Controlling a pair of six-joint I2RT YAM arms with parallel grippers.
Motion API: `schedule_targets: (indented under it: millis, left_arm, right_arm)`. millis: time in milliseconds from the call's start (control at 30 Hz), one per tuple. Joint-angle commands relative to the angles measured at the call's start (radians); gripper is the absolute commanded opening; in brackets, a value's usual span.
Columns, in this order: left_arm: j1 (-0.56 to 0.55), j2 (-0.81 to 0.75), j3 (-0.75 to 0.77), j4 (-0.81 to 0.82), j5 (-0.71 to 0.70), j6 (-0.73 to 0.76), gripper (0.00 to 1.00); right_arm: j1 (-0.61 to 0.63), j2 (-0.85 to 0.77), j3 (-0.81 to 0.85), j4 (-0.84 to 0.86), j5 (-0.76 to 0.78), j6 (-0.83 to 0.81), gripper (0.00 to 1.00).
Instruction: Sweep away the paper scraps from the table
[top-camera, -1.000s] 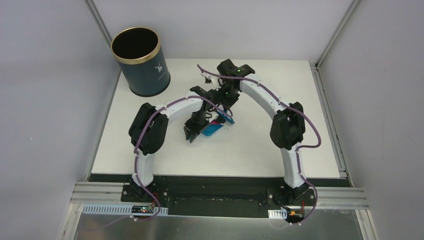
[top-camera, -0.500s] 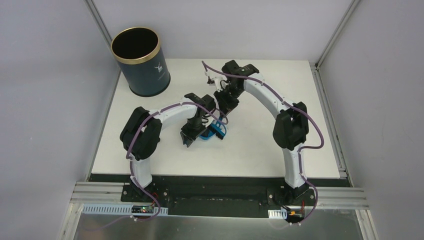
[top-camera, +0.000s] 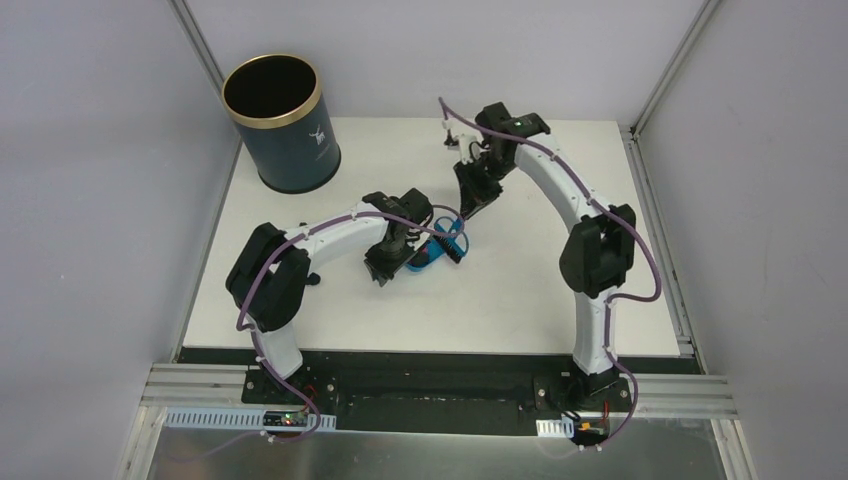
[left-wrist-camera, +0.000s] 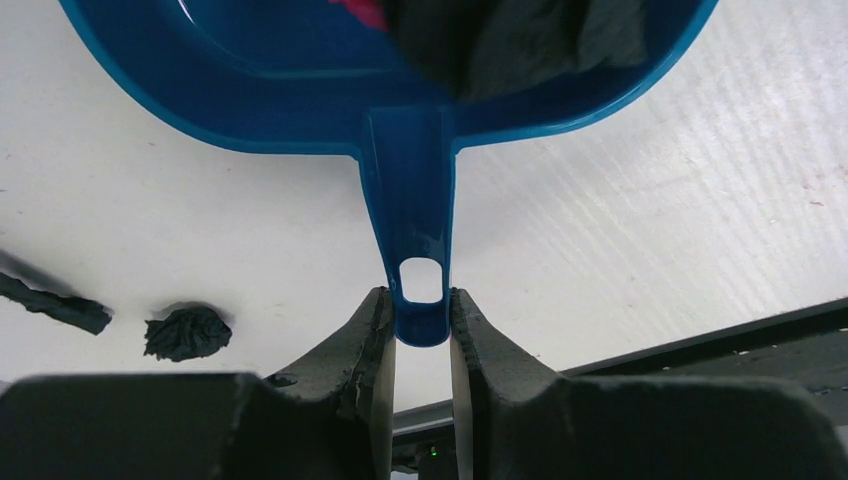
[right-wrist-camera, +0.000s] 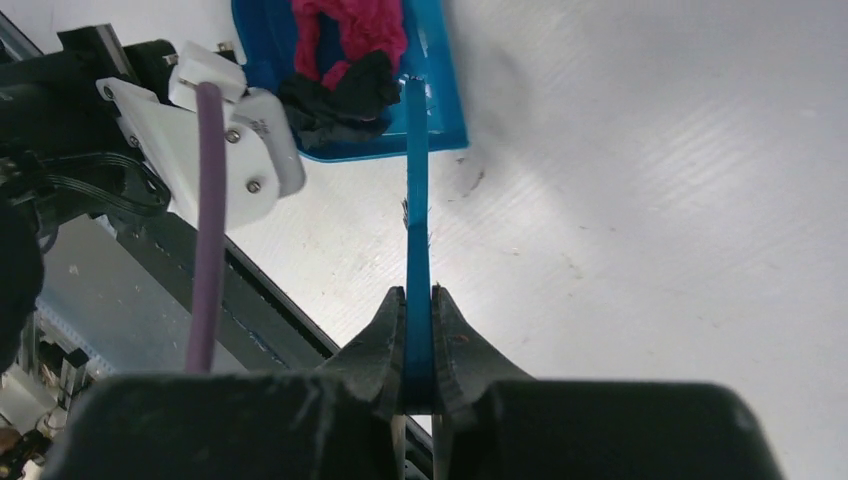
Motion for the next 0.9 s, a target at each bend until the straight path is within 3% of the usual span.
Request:
schedule_targets:
  millis: [0,233,367,567,700,867]
  left_arm:
    - [-0.004,-0.039,-0.005,0.027,-0.051,-0.003,0.0]
    - [0.024,-0.032,-0.018,0.016,-0.102,-0.036,0.0]
    - [0.063,-0.034,-0.005,0.001,-0.046,-0.036,0.0]
    - [0.106,-0.013,-0.005,-0.023,0.037,-0.036,0.0]
    - [0.145,0.008,0.003,-0.032,0.149,-0.036,0.0]
    - [0.163,0.027,0.005,-0.035,0.18,-0.036,0.0]
  right_arm:
    - [-0.09,-0.022,0.139,-0.051,-0.008,-0.021,0.0]
    - [-0.107,0.12,0.337,-0.047,0.088,-0.035,0.0]
    - [-0.088,0.238,0.516,-0.016,0.176,-0.038,0.0]
    - [-0.05,0.299,0.541,0.109,0.258,0.016,0.0]
    - [0.033,0.337,0.558,0.137,0.404,-0.081,0.0]
    - [0.128,0.36,0.532,0.198,0.503,-0.147,0.0]
